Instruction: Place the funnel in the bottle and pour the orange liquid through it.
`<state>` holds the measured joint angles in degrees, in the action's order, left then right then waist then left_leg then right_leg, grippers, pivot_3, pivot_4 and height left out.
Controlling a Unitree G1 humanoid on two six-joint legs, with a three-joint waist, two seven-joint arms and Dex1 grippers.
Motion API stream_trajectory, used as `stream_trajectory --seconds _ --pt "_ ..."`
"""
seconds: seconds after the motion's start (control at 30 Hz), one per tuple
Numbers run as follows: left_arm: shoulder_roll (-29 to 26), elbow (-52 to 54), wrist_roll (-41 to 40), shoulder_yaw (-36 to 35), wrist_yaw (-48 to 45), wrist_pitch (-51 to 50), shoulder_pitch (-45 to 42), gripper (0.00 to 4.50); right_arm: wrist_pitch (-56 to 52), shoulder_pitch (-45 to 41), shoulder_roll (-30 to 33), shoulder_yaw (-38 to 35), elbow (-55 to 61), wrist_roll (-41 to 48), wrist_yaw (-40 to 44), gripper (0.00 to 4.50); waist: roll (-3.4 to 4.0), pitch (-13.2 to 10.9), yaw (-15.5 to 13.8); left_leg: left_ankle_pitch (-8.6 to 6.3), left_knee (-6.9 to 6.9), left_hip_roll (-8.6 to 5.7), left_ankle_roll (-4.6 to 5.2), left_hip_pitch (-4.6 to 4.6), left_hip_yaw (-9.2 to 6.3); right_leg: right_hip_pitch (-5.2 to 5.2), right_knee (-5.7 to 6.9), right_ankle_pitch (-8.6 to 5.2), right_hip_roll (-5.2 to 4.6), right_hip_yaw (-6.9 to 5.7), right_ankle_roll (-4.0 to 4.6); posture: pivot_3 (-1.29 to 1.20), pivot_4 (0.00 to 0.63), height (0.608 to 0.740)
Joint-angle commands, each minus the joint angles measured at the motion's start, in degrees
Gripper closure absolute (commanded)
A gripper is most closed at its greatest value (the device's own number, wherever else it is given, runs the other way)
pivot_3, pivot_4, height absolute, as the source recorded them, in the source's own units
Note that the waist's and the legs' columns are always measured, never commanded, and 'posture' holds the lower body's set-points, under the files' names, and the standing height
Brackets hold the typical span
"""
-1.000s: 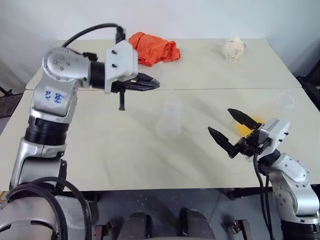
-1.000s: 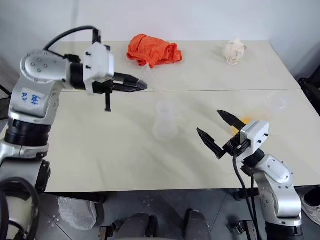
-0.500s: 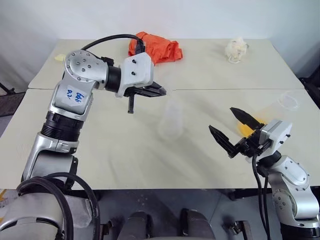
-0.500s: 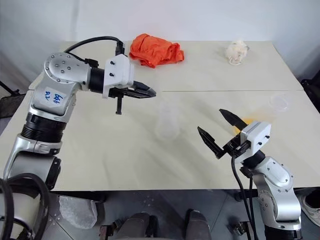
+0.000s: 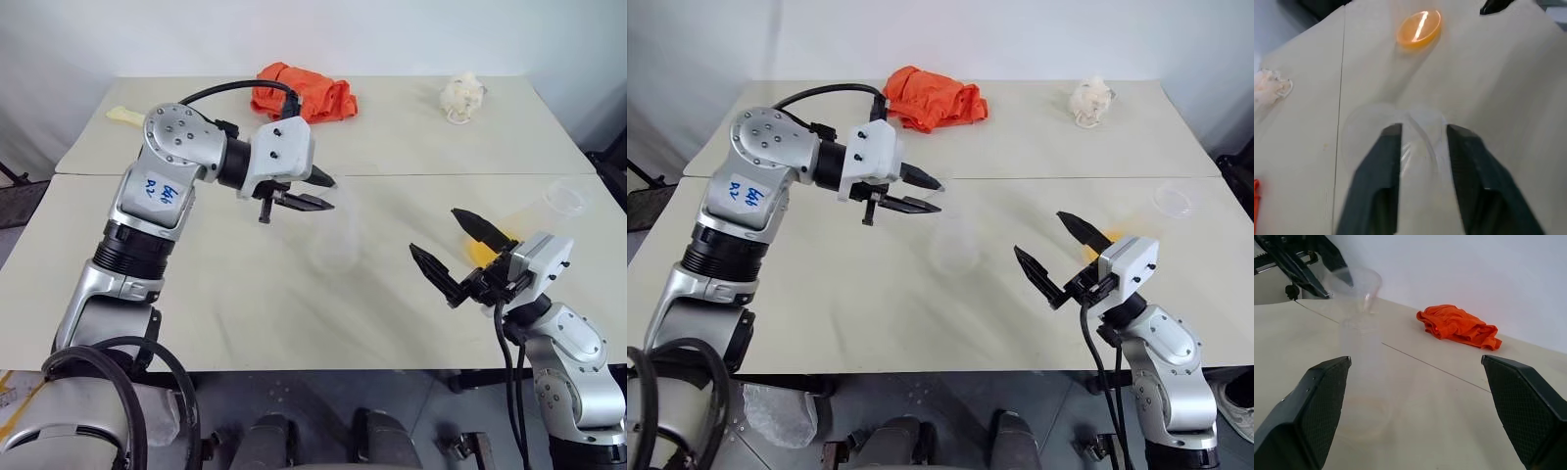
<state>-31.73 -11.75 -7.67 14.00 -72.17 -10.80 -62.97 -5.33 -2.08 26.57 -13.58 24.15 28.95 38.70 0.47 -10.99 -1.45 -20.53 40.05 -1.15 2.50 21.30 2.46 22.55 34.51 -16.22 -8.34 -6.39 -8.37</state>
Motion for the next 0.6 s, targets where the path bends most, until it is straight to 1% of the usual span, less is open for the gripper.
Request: stream_trajectory --seconds 0.03,0.1,0.2,0.23,0.3,0.4,0.47,0.6 --pt "0.9 2.6 -3.1 -3.0 0.8 -1.1 0.7 1.7 0.4 -0.3 0.6 -0.6 1.4 0.5 -0.3 0.0 0.0 0.0 0.1 0.0 0.0 0.01 0.0 0.0 0.0 0.0 0.0 0.0 0.0 0.0 0.0 0.0 0.15 0.74" --pt "1.6 3.0 -4.7 -4.1 1.2 -1.9 1.7 1.06 0.3 -0.1 0.6 -0.7 1.4 0.6 -0.2 0.0 0.0 0.0 0.1 0.0 0.0 0.02 0.0 0.0 0.0 0.01 0.01 0.0 0.0 -0.01 0.0 0.0 0.15 0.74" --pt "3.7 3.4 -9.3 -8.2 3.5 -3.9 4.3 0.14 -0.1 0.2 0.5 -1.2 1.5 1.0 -0.7 0.0 0.0 0.0 0.1 0.0 0.0 0.02 0.0 -0.01 0.0 0.01 0.03 0.0 0.0 0.01 0.0 0.0 0.15 0.74" --pt "4.4 3.6 -11.3 -10.4 4.3 -3.6 5.9 0.02 -0.7 0.4 0.4 -2.0 1.7 1.6 -1.4 0.0 0.01 0.0 0.1 0.0 0.01 0.02 0.0 0.0 -0.02 0.0 0.03 0.0 0.0 0.0 0.0 0.0 0.15 0.74" --pt "4.9 3.9 -13.3 -13.7 5.9 -2.4 9.6 0.02 -1.7 1.0 0.0 -4.0 2.2 3.1 -3.1 0.0 0.0 0.0 0.1 0.0 0.01 0.01 0.0 -0.03 -0.03 0.0 0.07 0.0 -0.05 0.01 0.0 0.0 0.15 0.74" --pt "4.0 4.0 -14.1 -17.5 7.6 0.5 16.7 0.02 -1.7 3.0 0.1 -8.0 2.4 4.3 -5.2 0.0 0.05 0.0 0.1 0.0 -0.01 0.01 0.0 -0.08 -0.05 0.0 0.14 0.0 -0.06 0.0 0.0 0.0 0.15 0.74" --pt "3.0 4.6 -15.1 -19.9 9.1 -0.5 21.5 0.02 -1.6 4.9 0.1 -11.4 2.2 5.4 -6.1 0.0 0.06 0.0 0.1 0.0 -0.01 0.01 0.0 -0.06 -0.07 0.0 0.14 0.0 -0.06 -0.03 0.0 0.0 0.15 0.74" --pt "1.7 7.2 -15.5 -23.6 12.4 0.5 29.8 0.02 -0.9 9.4 1.1 -17.4 1.0 5.5 -6.1 0.0 0.05 0.0 -0.1 0.0 0.01 -0.02 0.0 -0.05 -0.07 -0.01 0.13 0.0 -0.08 0.0 0.0 0.0 0.15 0.74"
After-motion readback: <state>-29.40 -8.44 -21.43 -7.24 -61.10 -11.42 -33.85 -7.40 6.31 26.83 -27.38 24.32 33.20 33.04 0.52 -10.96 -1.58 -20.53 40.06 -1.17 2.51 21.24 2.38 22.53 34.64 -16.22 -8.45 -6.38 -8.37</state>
